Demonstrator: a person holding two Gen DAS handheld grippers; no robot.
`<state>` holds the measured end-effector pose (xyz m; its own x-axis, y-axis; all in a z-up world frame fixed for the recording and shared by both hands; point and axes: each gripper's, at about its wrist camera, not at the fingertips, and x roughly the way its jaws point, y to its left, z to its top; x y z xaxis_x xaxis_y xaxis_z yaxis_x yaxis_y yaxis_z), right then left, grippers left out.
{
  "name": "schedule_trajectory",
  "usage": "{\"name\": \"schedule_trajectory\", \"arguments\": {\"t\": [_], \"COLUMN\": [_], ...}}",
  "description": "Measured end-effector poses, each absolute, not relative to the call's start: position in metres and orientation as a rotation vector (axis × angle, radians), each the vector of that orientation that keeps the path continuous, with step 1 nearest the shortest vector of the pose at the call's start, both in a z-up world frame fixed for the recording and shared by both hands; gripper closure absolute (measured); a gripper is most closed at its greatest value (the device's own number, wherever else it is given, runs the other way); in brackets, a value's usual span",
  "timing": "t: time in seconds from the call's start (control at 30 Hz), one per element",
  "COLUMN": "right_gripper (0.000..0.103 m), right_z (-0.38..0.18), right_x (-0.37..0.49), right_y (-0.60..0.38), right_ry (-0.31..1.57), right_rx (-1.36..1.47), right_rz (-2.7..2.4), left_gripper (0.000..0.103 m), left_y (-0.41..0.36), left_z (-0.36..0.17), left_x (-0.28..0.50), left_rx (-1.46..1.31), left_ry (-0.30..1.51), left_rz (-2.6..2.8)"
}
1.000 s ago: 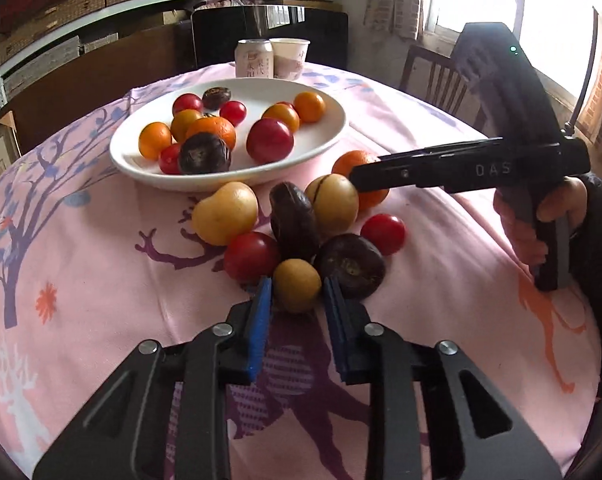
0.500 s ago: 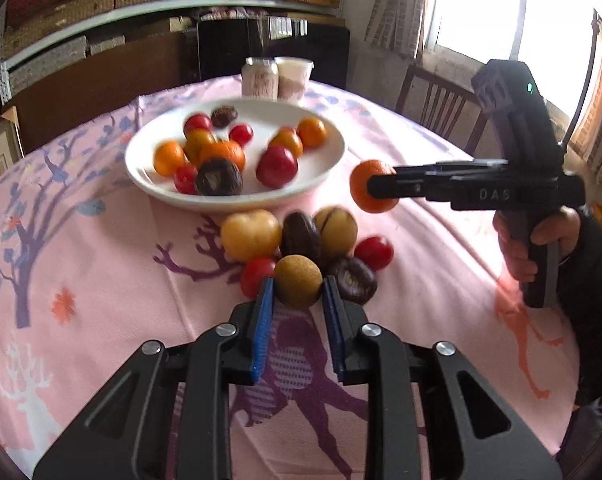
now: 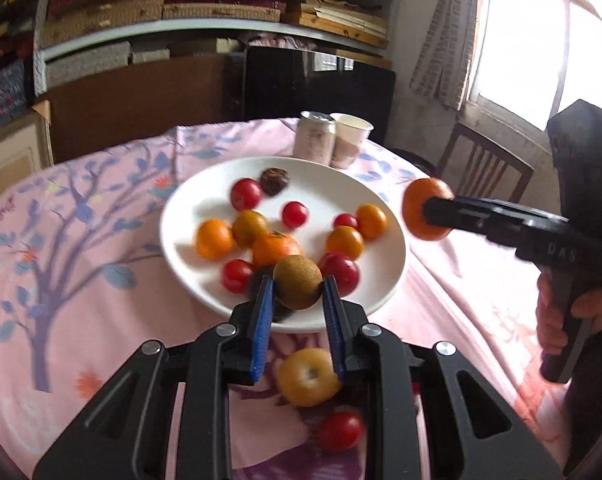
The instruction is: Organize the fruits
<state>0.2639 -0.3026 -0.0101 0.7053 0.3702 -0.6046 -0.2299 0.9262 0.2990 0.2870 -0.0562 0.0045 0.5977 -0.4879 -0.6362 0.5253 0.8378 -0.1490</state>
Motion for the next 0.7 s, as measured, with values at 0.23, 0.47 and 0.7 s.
{"name": "schedule_trajectory", "arguments": {"t": [0.23,0.47,0.7], "right_gripper": [0.057,0.022,0.012], "right_z": [-0.023,-0.028,-0.013], "right_x": [0.275,0.283,0.254], "right_y": [-0.303,-0.322,-0.337], "right_ry": [0.754,0.735,0.698], "right_rx": [0.207,0.309,0.327], "right_rz": [0.314,0.318,0.325], "left_gripper": [0.079,0.008,0.007], "left_y": [-0.089,-0.077,-0.046], "left_z": [0.007,0.006,0.01], "left_x": [0.289,0.292,0.275], "left_rx": [0.093,0.008,0.027], "left_ry": [0.697,0.66,0.673], "left_rz": [-0.643,-0.612,-0.571]}}
